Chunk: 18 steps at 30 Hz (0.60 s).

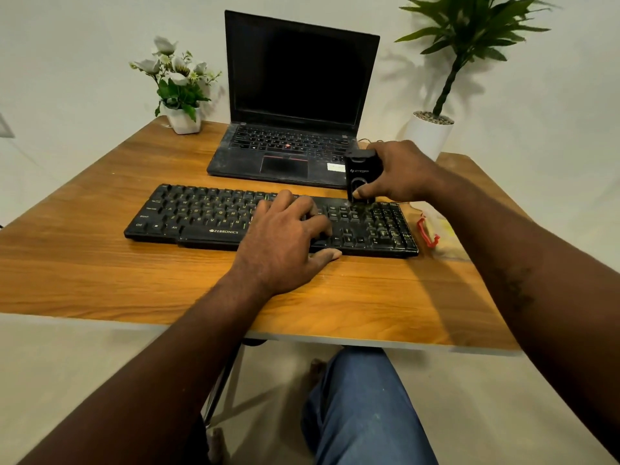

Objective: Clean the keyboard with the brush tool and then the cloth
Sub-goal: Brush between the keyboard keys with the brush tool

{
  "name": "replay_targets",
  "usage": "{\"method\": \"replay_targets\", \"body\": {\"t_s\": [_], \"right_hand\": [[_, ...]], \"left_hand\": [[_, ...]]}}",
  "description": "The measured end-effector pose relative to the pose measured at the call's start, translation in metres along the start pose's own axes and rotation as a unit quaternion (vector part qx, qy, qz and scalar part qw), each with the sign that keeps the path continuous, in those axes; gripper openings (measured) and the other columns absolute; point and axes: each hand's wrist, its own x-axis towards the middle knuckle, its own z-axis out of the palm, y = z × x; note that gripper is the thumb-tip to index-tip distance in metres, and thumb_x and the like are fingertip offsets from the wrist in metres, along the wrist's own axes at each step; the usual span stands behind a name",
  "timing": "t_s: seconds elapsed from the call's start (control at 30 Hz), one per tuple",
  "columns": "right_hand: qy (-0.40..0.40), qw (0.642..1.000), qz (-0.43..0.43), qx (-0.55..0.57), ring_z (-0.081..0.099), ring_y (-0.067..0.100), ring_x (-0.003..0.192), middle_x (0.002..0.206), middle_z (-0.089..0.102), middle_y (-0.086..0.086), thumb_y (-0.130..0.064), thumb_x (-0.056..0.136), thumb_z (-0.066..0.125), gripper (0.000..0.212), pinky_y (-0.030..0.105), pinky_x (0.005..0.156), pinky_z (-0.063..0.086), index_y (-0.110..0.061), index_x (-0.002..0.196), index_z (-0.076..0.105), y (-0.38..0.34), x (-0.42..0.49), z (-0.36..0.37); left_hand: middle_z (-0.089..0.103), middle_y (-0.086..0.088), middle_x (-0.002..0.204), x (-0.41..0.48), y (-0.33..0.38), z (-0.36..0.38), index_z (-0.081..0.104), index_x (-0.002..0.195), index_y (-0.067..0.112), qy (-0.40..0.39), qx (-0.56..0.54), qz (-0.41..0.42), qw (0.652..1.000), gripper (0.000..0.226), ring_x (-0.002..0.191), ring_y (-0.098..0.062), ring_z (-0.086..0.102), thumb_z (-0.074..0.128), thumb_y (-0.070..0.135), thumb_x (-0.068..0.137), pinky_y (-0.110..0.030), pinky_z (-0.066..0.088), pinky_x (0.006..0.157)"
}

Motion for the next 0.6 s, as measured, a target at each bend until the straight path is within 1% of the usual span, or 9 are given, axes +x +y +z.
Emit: {"method": "replay_targets", "body": {"t_s": [0.1,0.13,0.2,0.27,0.37,0.43,0.5,0.53,0.6], "right_hand": [[-0.074,0.997,0.004,0.003,0.065,0.016,0.094,0.105,0.070,-0.006,-0.031,0.073,0.092,0.051,0.031,0.076,0.051,-0.026,0.114,0.061,0.006,-0.005,-0.013],[-0.085,0.996,0.003,0.007,0.065,0.014,0.092,0.101,0.069,-0.007,-0.031,0.073,0.092,0.049,0.029,0.073,0.049,-0.026,0.111,0.062,0.006,-0.007,-0.017],[-0.053,0.999,0.002,0.001,0.064,0.015,0.091,0.099,0.067,-0.009,-0.030,0.073,0.092,0.051,0.025,0.070,0.047,-0.025,0.114,0.062,0.004,-0.008,-0.016],[-0.029,1.000,0.002,-0.012,0.065,0.018,0.096,0.103,0.068,-0.007,-0.031,0.073,0.092,0.055,0.030,0.075,0.052,-0.024,0.118,0.063,0.005,-0.010,-0.011],[-0.093,0.996,0.000,-0.002,0.068,0.019,0.098,0.105,0.072,-0.004,-0.032,0.072,0.092,0.053,0.038,0.082,0.057,-0.024,0.118,0.065,0.004,-0.014,-0.013],[-0.088,0.996,0.000,0.008,0.069,0.020,0.100,0.105,0.073,-0.004,-0.033,0.072,0.092,0.056,0.042,0.088,0.057,-0.024,0.120,0.065,0.005,-0.018,-0.015],[-0.068,0.997,-0.003,0.034,0.069,0.019,0.101,0.106,0.071,-0.005,-0.028,0.072,0.092,0.055,0.033,0.083,0.057,-0.024,0.119,0.063,0.004,-0.028,-0.012],[-0.078,0.996,-0.011,0.041,0.069,0.017,0.099,0.106,0.071,-0.006,-0.027,0.073,0.092,0.053,0.030,0.080,0.056,-0.025,0.117,0.063,0.003,-0.033,-0.011],[-0.129,0.990,-0.027,0.041,0.069,0.011,0.095,0.104,0.071,-0.006,-0.027,0.074,0.091,0.050,0.027,0.078,0.057,-0.026,0.115,0.062,-0.001,-0.044,-0.014]], "left_hand": [[0.054,0.008,0.116,0.001,-0.001,0.001,0.068,0.123,0.037,-0.011,0.007,-0.002,1.000,0.053,0.113,-0.018,0.041,0.050,0.074,0.091,-0.041,0.040,0.089],[0.054,0.008,0.117,0.001,-0.001,0.001,0.068,0.125,0.037,-0.016,0.008,-0.002,1.000,0.055,0.114,-0.018,0.041,0.048,0.074,0.091,-0.041,0.039,0.089],[0.054,0.008,0.116,0.001,-0.002,0.002,0.070,0.126,0.036,-0.020,0.005,-0.002,1.000,0.055,0.114,-0.019,0.042,0.048,0.074,0.091,-0.041,0.040,0.089],[0.055,0.008,0.116,0.001,-0.001,0.001,0.072,0.124,0.036,-0.017,0.001,-0.001,1.000,0.054,0.114,-0.019,0.042,0.050,0.073,0.091,-0.042,0.041,0.089],[0.055,0.008,0.115,0.001,-0.001,0.001,0.073,0.122,0.035,-0.015,0.005,0.000,1.000,0.053,0.113,-0.019,0.043,0.051,0.073,0.091,-0.042,0.041,0.088],[0.055,0.009,0.114,0.000,-0.001,0.000,0.073,0.122,0.035,-0.017,0.009,-0.001,1.000,0.053,0.114,-0.019,0.043,0.051,0.073,0.091,-0.041,0.040,0.088],[0.055,0.008,0.115,0.000,-0.001,0.002,0.073,0.122,0.035,-0.015,0.010,-0.001,1.000,0.054,0.114,-0.019,0.042,0.051,0.074,0.091,-0.042,0.040,0.088],[0.055,0.008,0.115,-0.001,-0.001,0.002,0.073,0.122,0.035,-0.013,0.010,0.000,1.000,0.054,0.114,-0.019,0.042,0.051,0.074,0.091,-0.042,0.040,0.088],[0.055,0.008,0.115,0.000,-0.001,0.001,0.073,0.122,0.035,-0.012,0.012,0.000,1.000,0.055,0.114,-0.019,0.042,0.050,0.074,0.091,-0.042,0.040,0.088]]}}
